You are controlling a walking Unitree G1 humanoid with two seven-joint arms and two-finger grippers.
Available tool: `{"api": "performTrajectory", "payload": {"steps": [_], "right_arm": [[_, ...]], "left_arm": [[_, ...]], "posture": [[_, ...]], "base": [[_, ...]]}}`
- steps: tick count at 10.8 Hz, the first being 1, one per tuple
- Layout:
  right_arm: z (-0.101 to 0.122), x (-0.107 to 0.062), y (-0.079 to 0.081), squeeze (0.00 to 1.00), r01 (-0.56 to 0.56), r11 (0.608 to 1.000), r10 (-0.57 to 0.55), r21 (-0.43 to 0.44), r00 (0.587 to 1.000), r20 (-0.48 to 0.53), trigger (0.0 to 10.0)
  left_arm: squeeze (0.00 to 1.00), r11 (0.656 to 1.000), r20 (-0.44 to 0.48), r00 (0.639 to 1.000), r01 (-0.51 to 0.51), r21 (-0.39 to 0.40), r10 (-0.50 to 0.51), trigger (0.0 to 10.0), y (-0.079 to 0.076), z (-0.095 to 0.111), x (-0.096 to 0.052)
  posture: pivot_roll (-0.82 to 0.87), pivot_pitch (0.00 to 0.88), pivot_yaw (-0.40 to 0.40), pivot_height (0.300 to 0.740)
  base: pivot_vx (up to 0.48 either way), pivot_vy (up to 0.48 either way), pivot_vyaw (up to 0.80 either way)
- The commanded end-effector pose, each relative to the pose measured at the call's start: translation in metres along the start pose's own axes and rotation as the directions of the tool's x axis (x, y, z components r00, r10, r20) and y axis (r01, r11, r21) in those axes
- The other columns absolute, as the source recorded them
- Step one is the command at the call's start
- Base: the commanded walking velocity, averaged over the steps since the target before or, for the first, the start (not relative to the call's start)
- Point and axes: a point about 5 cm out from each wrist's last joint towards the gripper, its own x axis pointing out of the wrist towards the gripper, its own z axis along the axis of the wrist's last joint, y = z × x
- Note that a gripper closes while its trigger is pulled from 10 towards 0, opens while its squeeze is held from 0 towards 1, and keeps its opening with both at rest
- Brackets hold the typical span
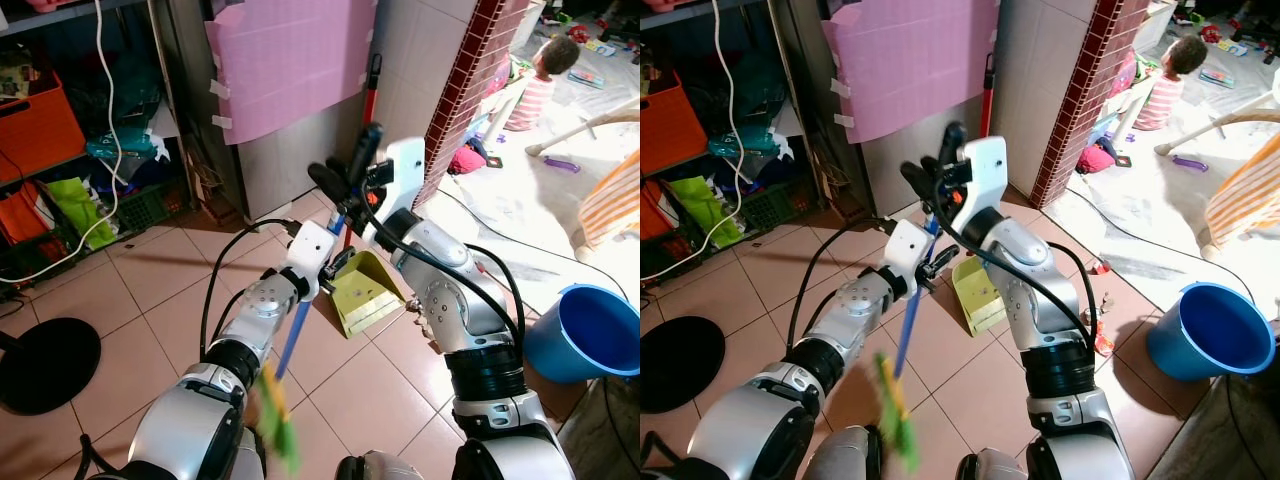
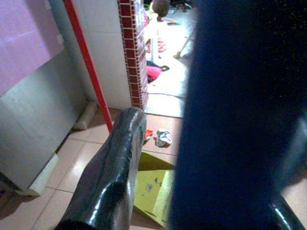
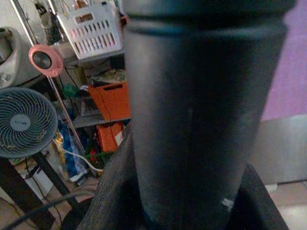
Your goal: Sweep floor
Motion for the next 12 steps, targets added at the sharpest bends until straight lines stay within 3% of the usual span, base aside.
{"api": "performTrajectory", "payload": {"steps": [1,4,6,8,11,12], "right_arm": [[0.001,0.001,0.004,0.0,-0.021,0.999,0.02,0.024,1.0,0.012,0.0],[0.0,0.001,-0.004,0.0,0.027,1.0,-0.027,0.0,1.0,-0.008,0.0],[0.002,-0.005,-0.022,0.0,0.15,0.981,-0.15,-0.123,0.989,0.004,0.0],[-0.002,-0.011,-0.03,0.0,0.21,0.962,-0.214,-0.175,0.977,-0.002,0.0],[-0.001,-0.012,-0.037,0.0,0.26,0.943,-0.264,-0.207,0.965,0.009,0.0],[0.003,-0.011,-0.039,0.0,0.277,0.939,-0.279,-0.205,0.96,0.024,0.0]], "left_arm": [[1.0,1.0,0.025,1.0,0.006,0.007,-0.006,10.0,0.0,0.006,0.002],[1.0,1.0,0.057,0.998,0.021,0.02,-0.022,10.0,0.002,0.009,-0.001],[1.0,0.999,0.068,0.997,0.036,0.026,-0.038,10.0,0.008,-0.002,-0.024],[1.0,0.999,0.072,0.997,0.029,0.022,-0.03,10.0,0.011,-0.009,-0.053],[1.0,1.0,0.033,0.999,0.03,0.005,-0.03,10.0,0.007,-0.015,-0.08],[1.0,1.0,0.02,1.0,0.02,0.006,-0.02,10.0,0.009,-0.016,-0.08]], "posture": [[-0.04,0.067,-0.025,0.74],[-0.04,0.07,-0.024,0.74],[-0.02,0.087,-0.016,0.74],[0.0,0.108,-0.02,0.74],[0.01,0.115,-0.029,0.74],[0.01,0.114,-0.034,0.74]], "base": [[0.0,0.0,0.0],[0.0,0.0,0.0],[0.0,0.0,0.0],[0.0,0.0,0.0],[0.0,0.0,0.0],[0.0,0.0,0.0]]}}
